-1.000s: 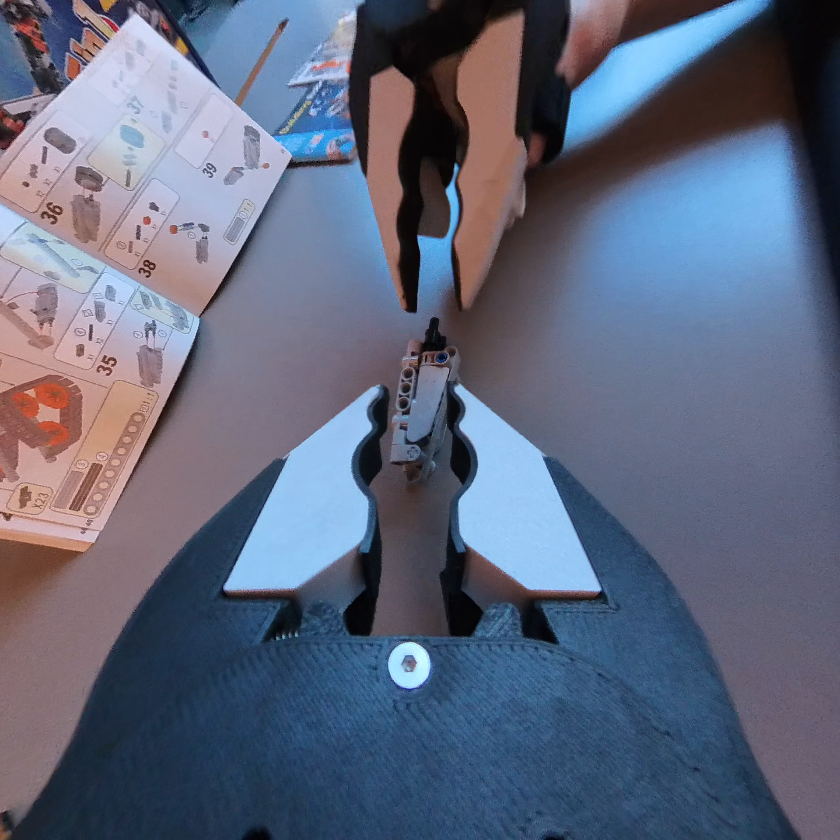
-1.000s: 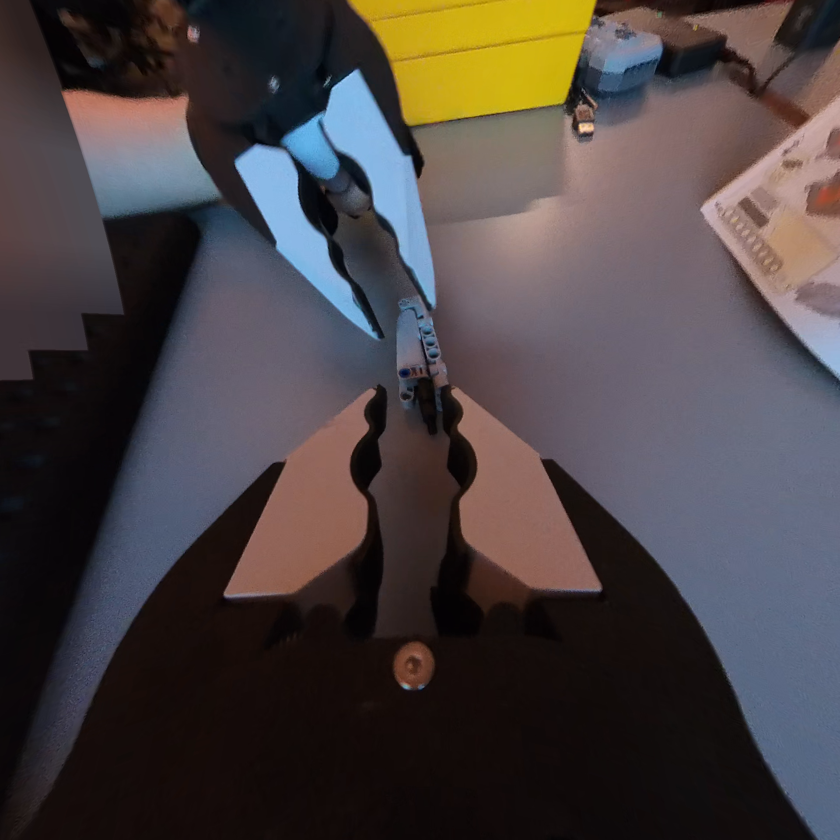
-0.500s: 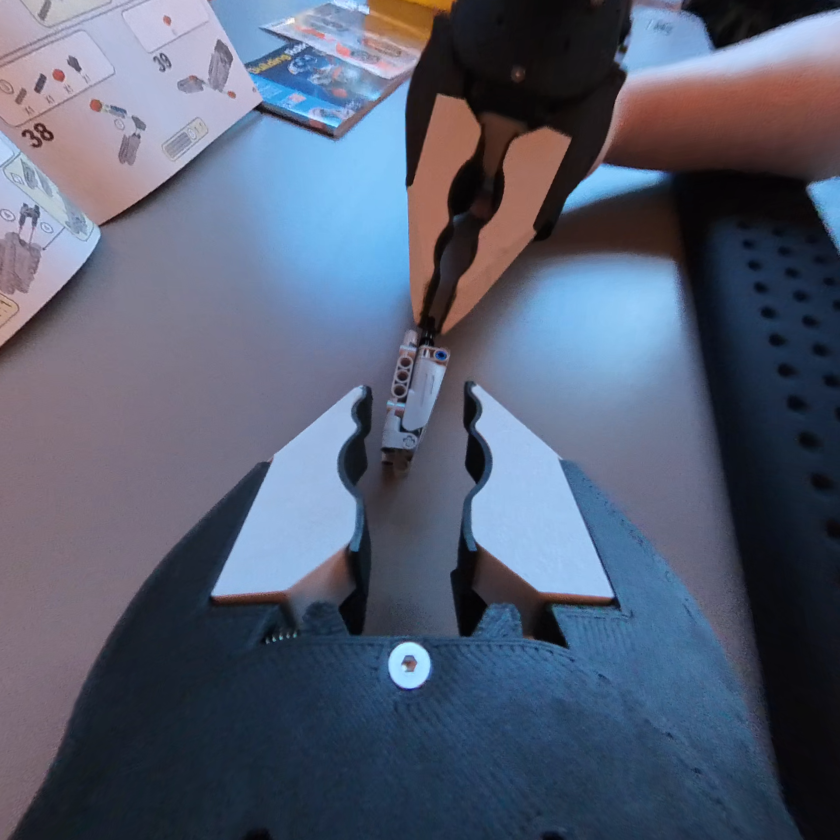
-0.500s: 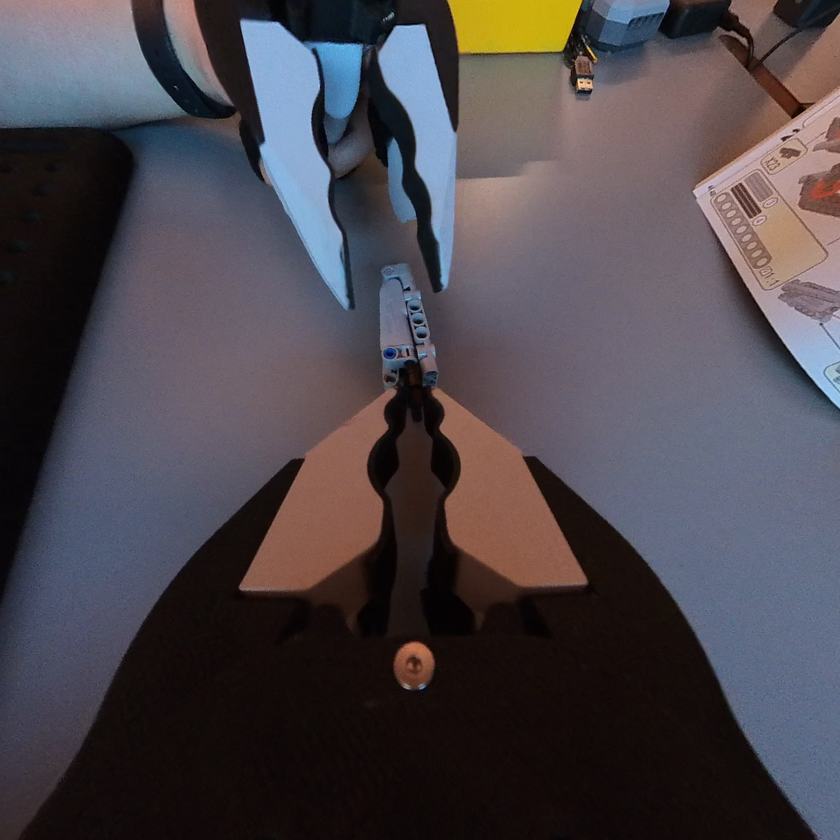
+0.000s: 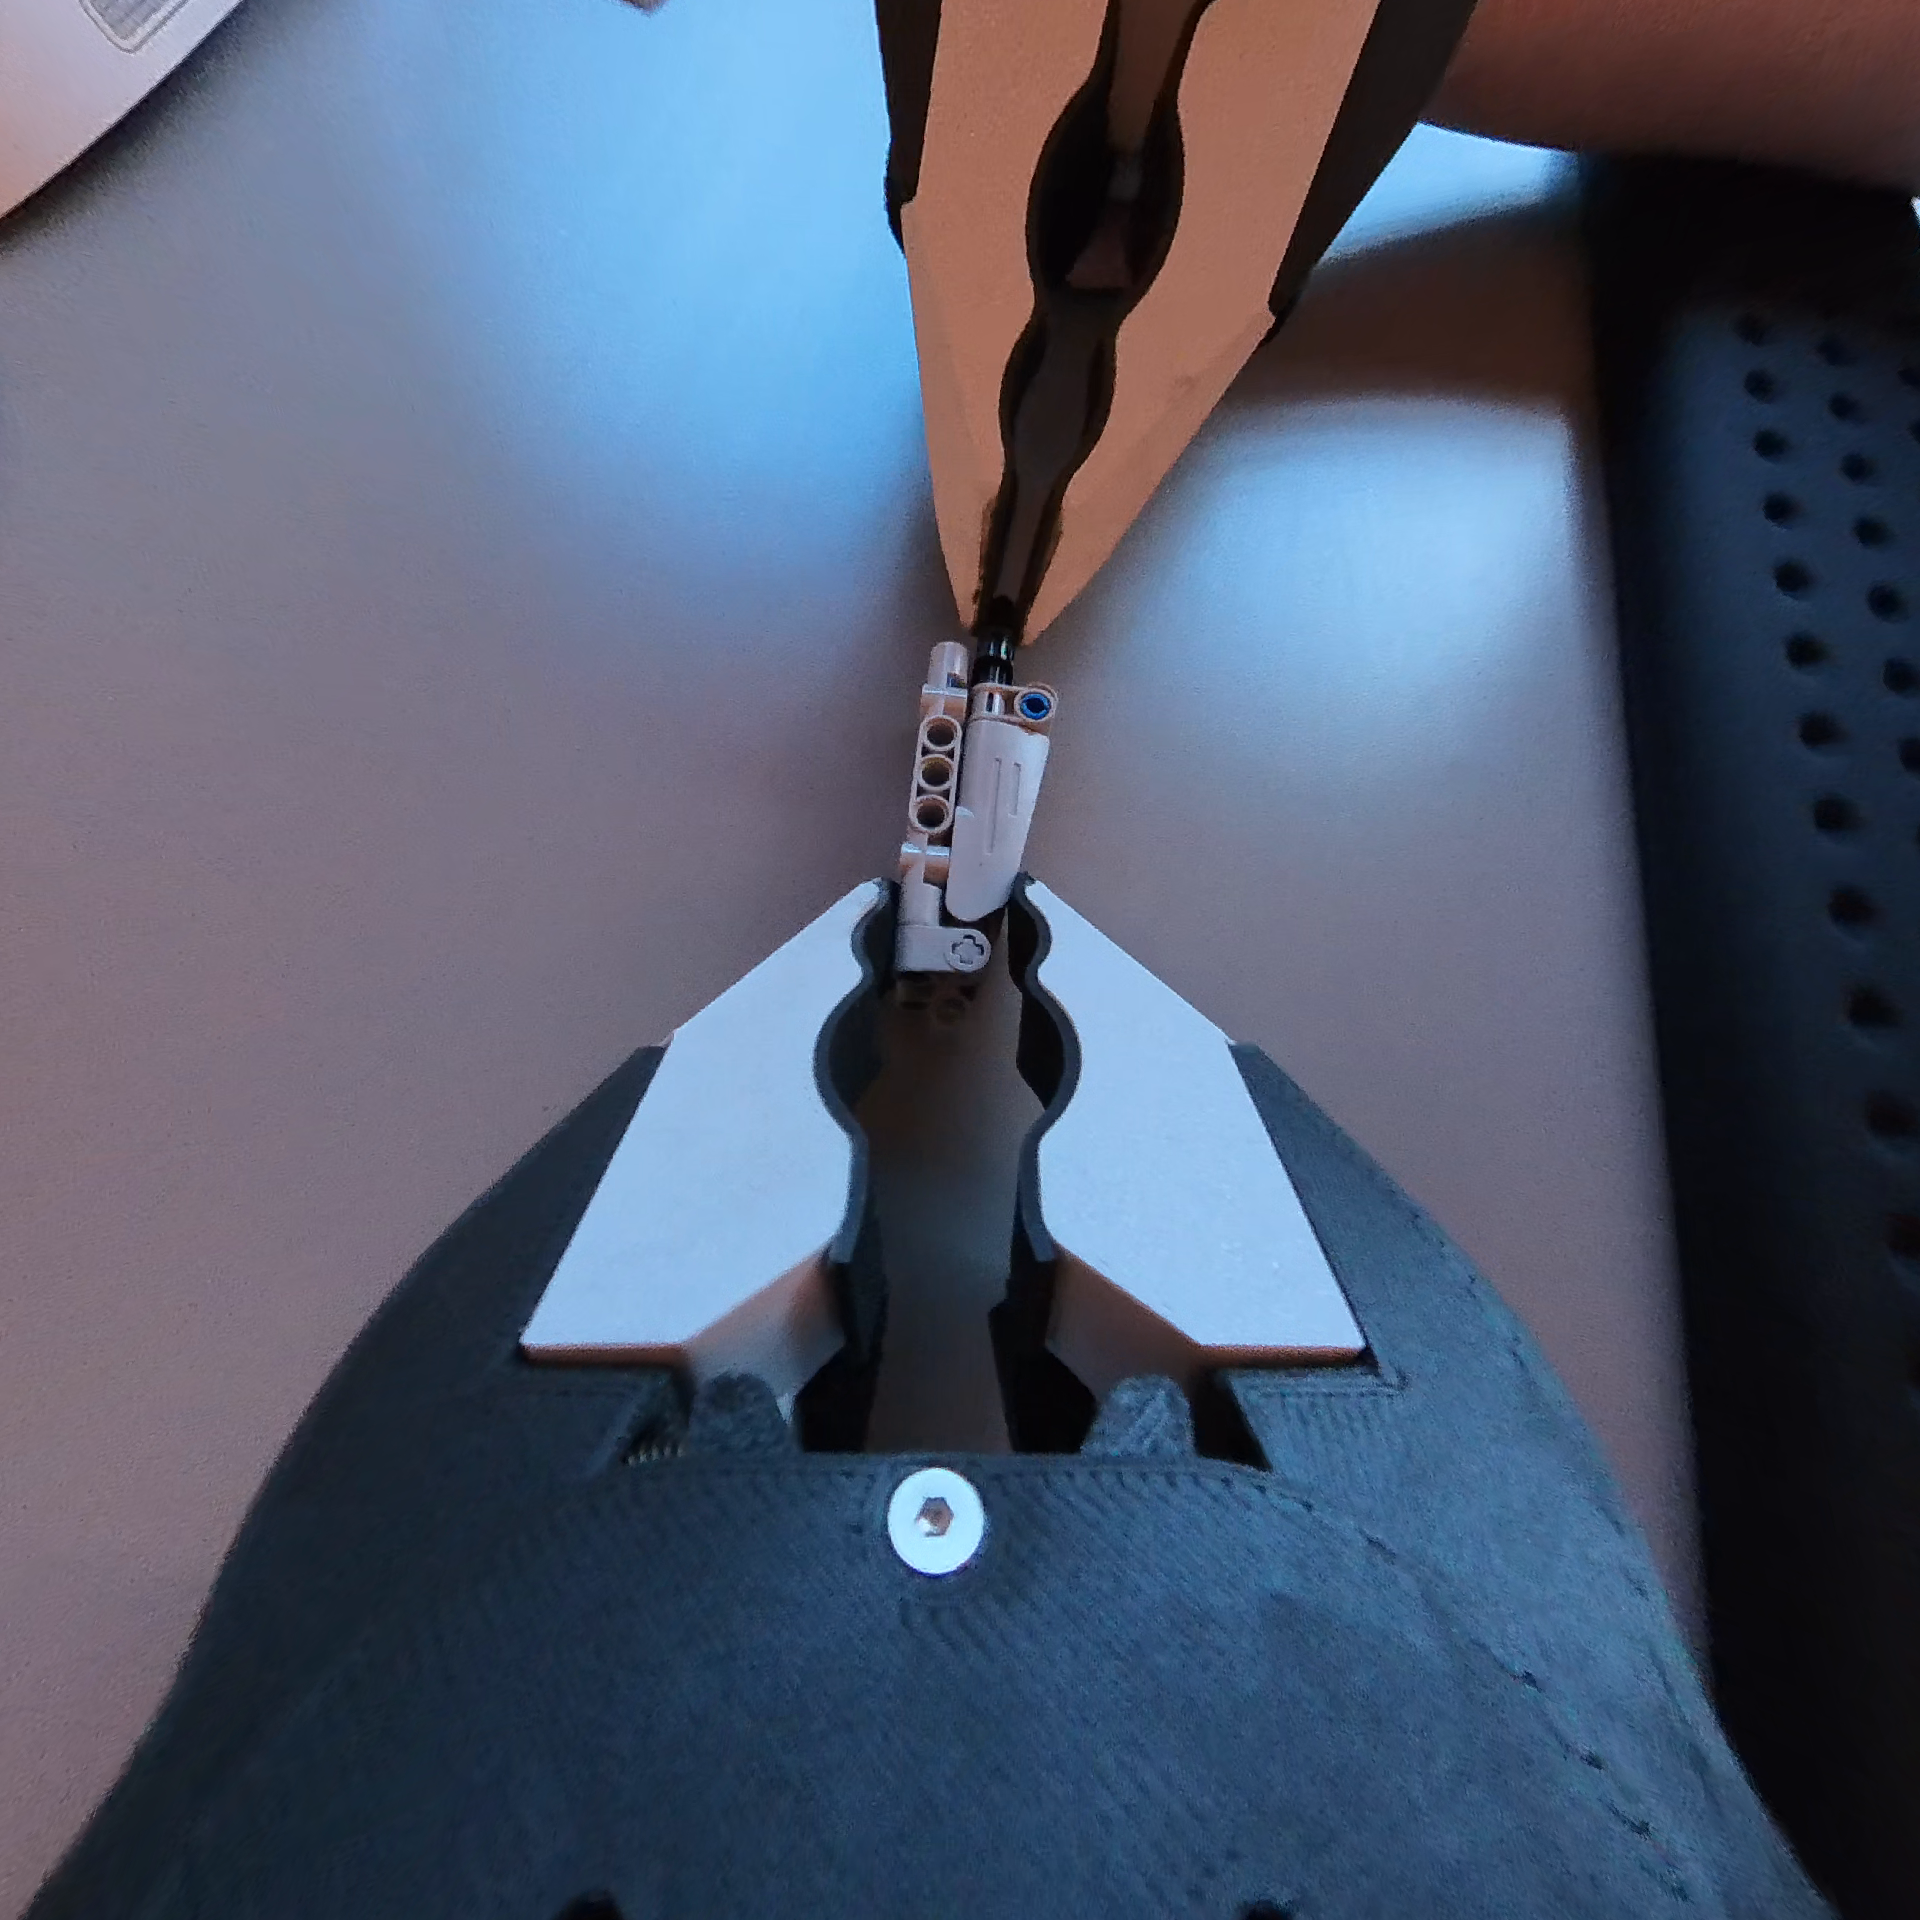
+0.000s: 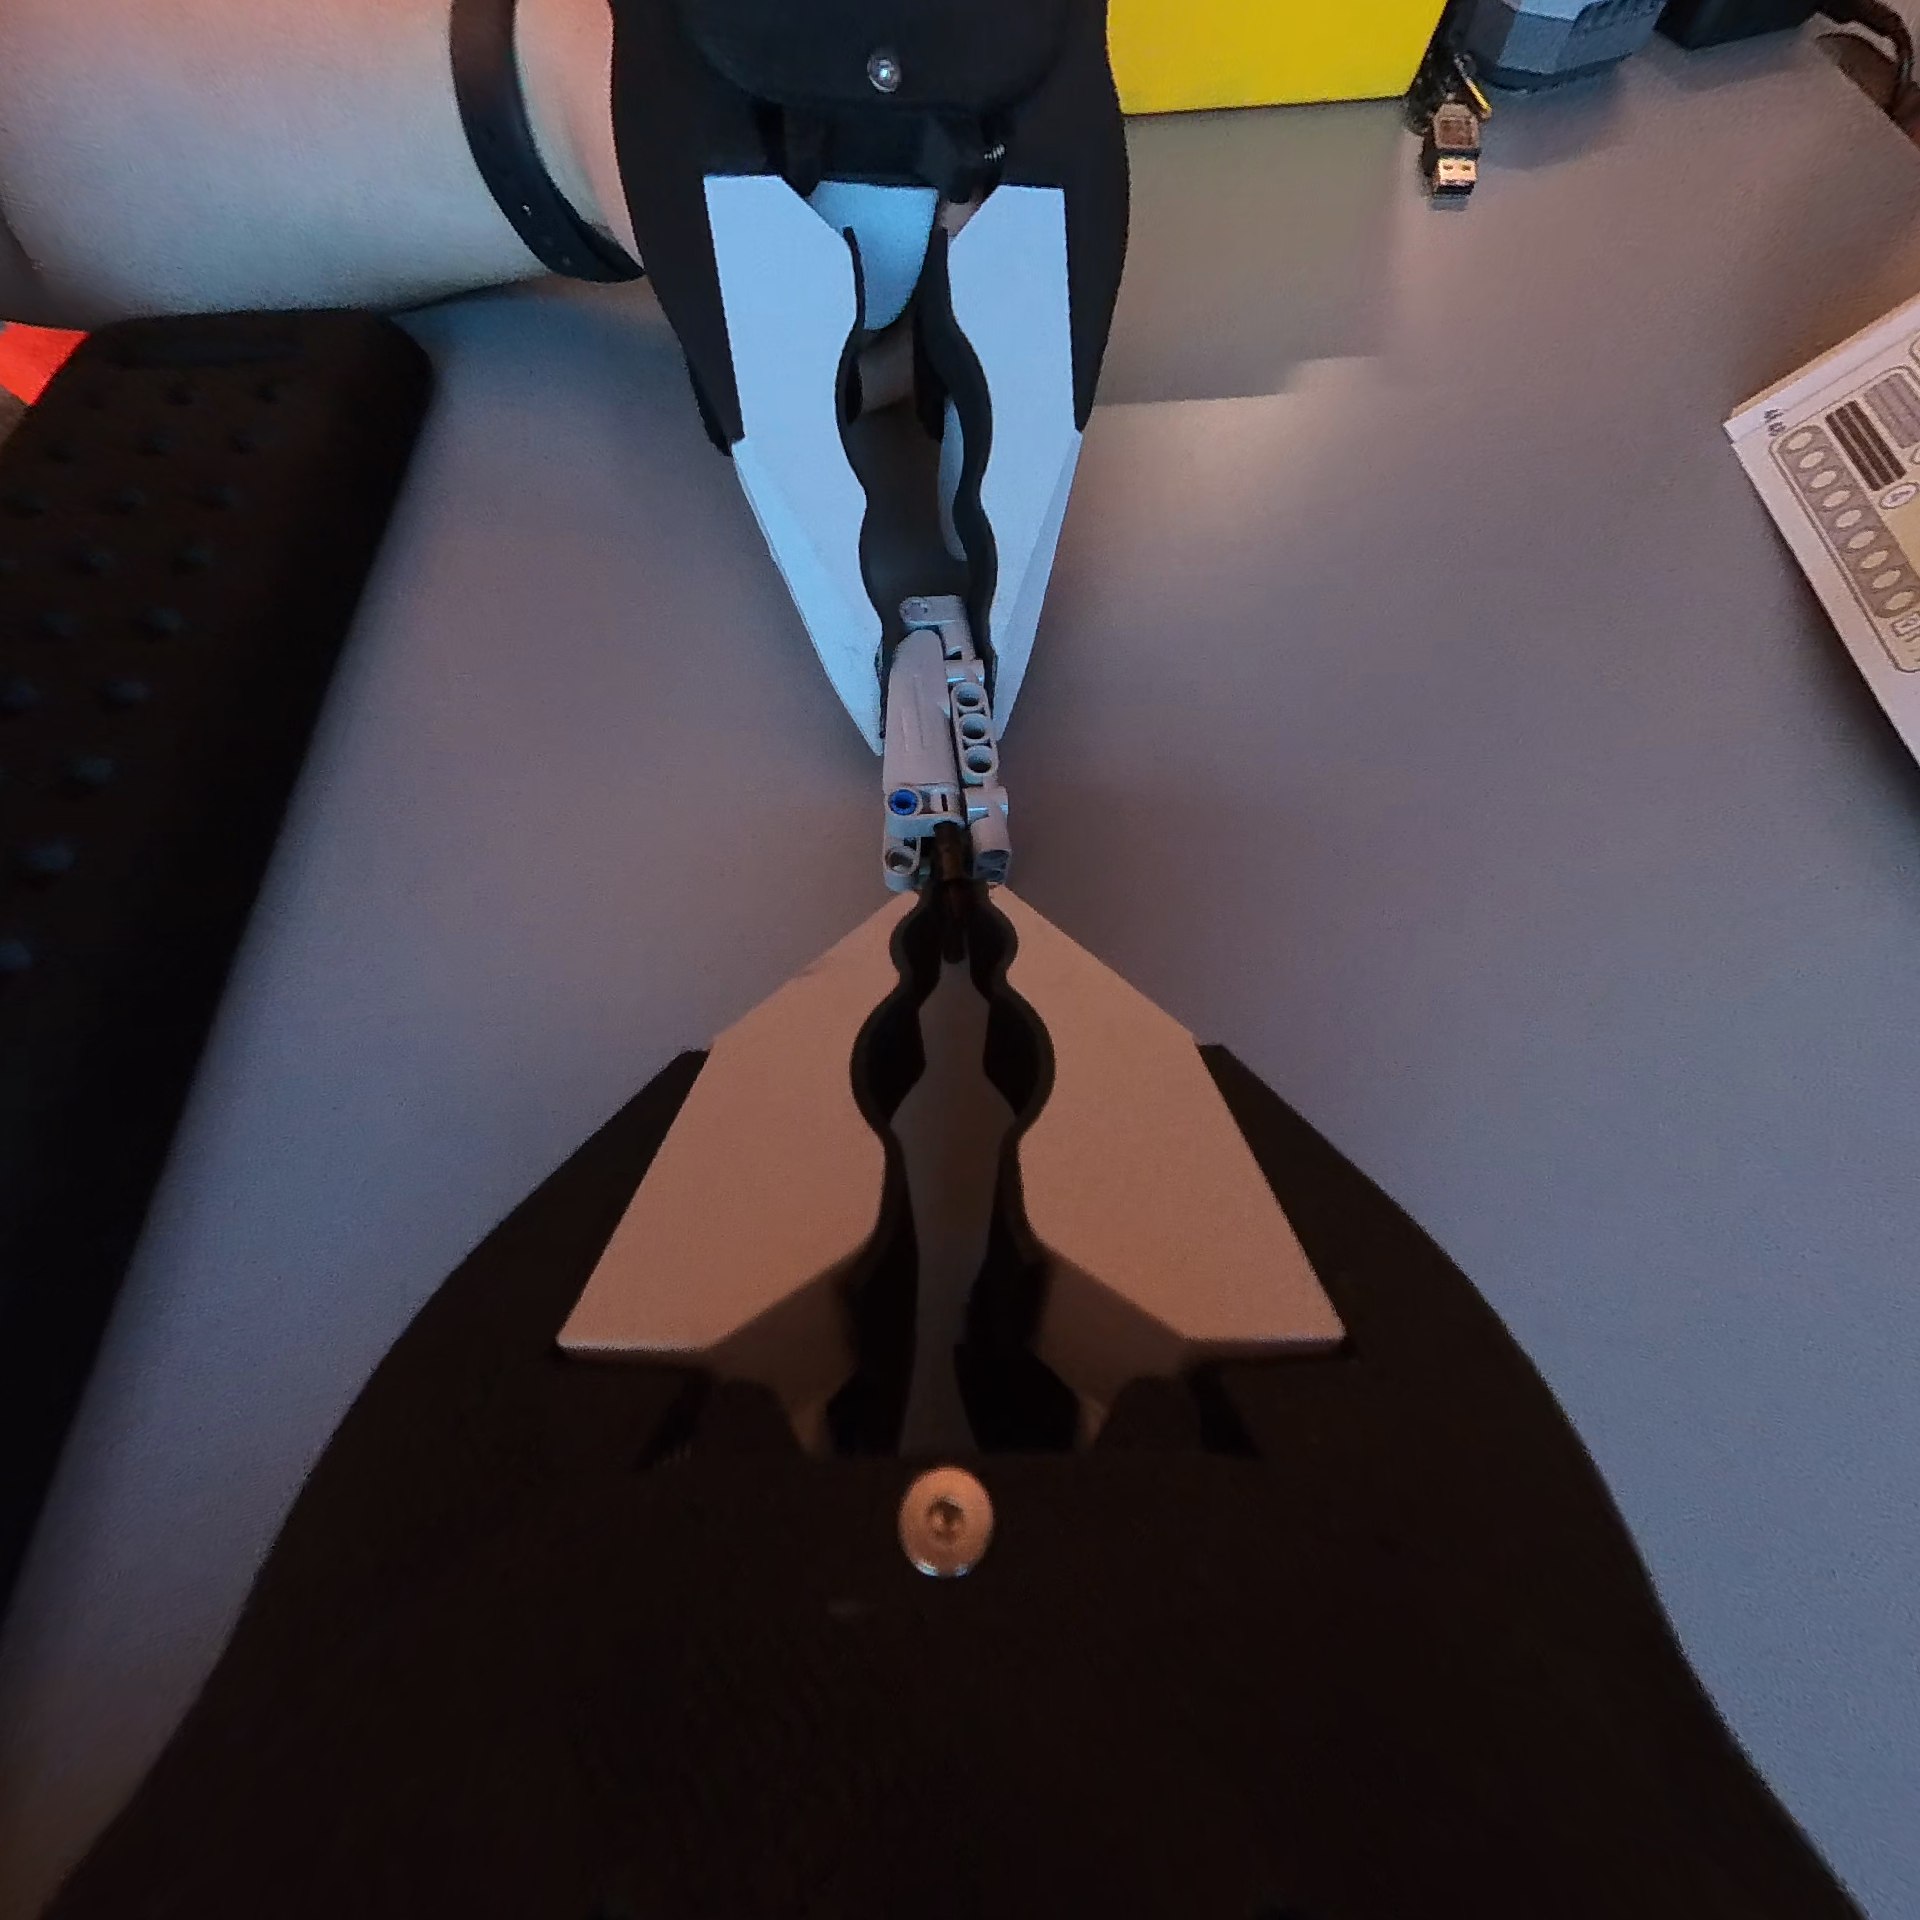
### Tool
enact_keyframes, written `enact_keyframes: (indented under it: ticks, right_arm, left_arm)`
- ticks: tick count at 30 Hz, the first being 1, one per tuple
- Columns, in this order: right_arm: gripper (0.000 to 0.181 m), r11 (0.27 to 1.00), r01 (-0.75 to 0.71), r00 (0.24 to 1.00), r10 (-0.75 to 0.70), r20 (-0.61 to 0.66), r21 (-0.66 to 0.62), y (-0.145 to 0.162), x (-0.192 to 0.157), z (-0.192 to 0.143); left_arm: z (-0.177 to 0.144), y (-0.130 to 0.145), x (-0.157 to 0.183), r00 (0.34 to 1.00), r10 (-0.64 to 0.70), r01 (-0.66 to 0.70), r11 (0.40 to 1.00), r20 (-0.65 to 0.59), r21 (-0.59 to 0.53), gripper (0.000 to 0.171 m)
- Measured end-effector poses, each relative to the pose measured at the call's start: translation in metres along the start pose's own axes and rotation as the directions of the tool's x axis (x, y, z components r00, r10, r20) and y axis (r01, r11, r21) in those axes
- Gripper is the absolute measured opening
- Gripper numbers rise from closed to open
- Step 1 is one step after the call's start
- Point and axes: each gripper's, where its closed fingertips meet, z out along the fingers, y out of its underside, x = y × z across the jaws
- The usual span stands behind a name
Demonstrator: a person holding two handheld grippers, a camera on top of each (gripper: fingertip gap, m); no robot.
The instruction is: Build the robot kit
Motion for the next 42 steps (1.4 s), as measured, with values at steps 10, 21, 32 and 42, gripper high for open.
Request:
enact_keyframes:
  ticks: [10, 21, 32, 42]
  right_arm:
    - [0.004, 0.998, 0.057, 0.998, -0.058, -0.028, -0.005, 0.001, -0.005, 0.0]
    - [0.012, 0.996, 0.082, 0.996, -0.082, -0.027, -0.018, 0.008, -0.007, -0.008]
    - [0.006, 0.992, 0.124, 0.992, -0.124, -0.005, 0.006, 0.002, -0.012, -0.004]
    - [0.004, 0.992, 0.126, 0.992, -0.126, 0.002, 0.002, 0.002, -0.015, -0.003]
  left_arm:
    - [0.001, 0.002, 0.003, 0.994, 0.103, -0.102, 0.995, 0.046, -0.015, 0.019]
    - [0.003, 0.003, 0.011, 0.982, 0.181, -0.18, 0.983, 0.048, -0.022, 0.018]
    - [0.004, 0.002, 0.011, 0.982, 0.182, -0.181, 0.983, 0.055, -0.022, 0.03]
    - [0.013, -0.004, 0.02, 0.972, 0.229, -0.228, 0.973, 0.059, -0.023, 0.02]
